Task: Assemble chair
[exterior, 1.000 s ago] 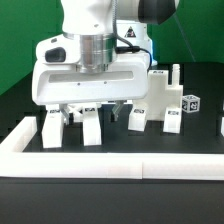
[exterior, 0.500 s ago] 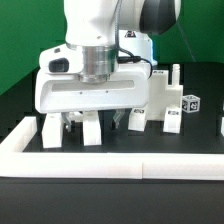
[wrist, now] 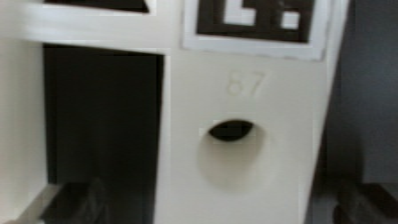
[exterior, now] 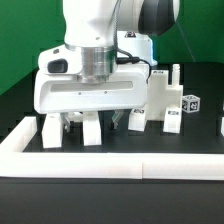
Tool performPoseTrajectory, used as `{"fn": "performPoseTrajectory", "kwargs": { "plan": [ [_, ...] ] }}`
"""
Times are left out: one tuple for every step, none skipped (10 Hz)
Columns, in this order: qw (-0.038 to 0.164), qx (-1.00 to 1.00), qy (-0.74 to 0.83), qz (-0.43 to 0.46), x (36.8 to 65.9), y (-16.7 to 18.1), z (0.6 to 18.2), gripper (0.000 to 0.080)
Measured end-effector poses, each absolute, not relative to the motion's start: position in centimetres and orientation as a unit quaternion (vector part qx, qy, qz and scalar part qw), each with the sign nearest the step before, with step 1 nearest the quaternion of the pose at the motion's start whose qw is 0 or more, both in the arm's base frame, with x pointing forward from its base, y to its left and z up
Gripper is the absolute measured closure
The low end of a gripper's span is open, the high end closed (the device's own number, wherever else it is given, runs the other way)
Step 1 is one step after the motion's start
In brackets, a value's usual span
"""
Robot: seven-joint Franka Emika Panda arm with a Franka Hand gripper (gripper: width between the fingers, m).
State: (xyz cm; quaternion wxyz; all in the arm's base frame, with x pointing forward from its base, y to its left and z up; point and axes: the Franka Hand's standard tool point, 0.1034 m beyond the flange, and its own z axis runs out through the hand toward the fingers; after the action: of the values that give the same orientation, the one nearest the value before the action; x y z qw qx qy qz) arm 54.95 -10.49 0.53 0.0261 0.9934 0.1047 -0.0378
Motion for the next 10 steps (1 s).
{"fn": "performPoseTrajectory", "kwargs": {
  "plan": [
    [0.026, 0.993, 0.105, -0.037, 55.05, -10.36, 0.57, 0.0252],
    [0.026, 0.993, 0.105, -0.037, 55.05, -10.32, 0.56, 0.0429],
    [0.026, 0.993, 0.106, -0.037, 55.07, -10.31, 0.57, 0.0429],
    [0.026, 0.993, 0.106, -0.037, 55.09, -10.32, 0.58, 0.0512],
    [0.026, 0.993, 0.106, -0.037, 55.09, -10.32, 0.58, 0.0512],
    [0.026, 0.993, 0.106, -0.037, 55.1, -10.33, 0.59, 0.0512],
    [0.026, 0.993, 0.106, -0.037, 55.11, -10.33, 0.6, 0.0512],
    [0.026, 0.993, 0.106, -0.037, 55.12, -10.3, 0.61, 0.0512],
    [0.026, 0.993, 0.106, -0.036, 55.13, -10.31, 0.65, 0.0512],
    [0.025, 0.993, 0.107, -0.035, 55.18, -10.35, 1.01, 0.0512]
  ]
}}
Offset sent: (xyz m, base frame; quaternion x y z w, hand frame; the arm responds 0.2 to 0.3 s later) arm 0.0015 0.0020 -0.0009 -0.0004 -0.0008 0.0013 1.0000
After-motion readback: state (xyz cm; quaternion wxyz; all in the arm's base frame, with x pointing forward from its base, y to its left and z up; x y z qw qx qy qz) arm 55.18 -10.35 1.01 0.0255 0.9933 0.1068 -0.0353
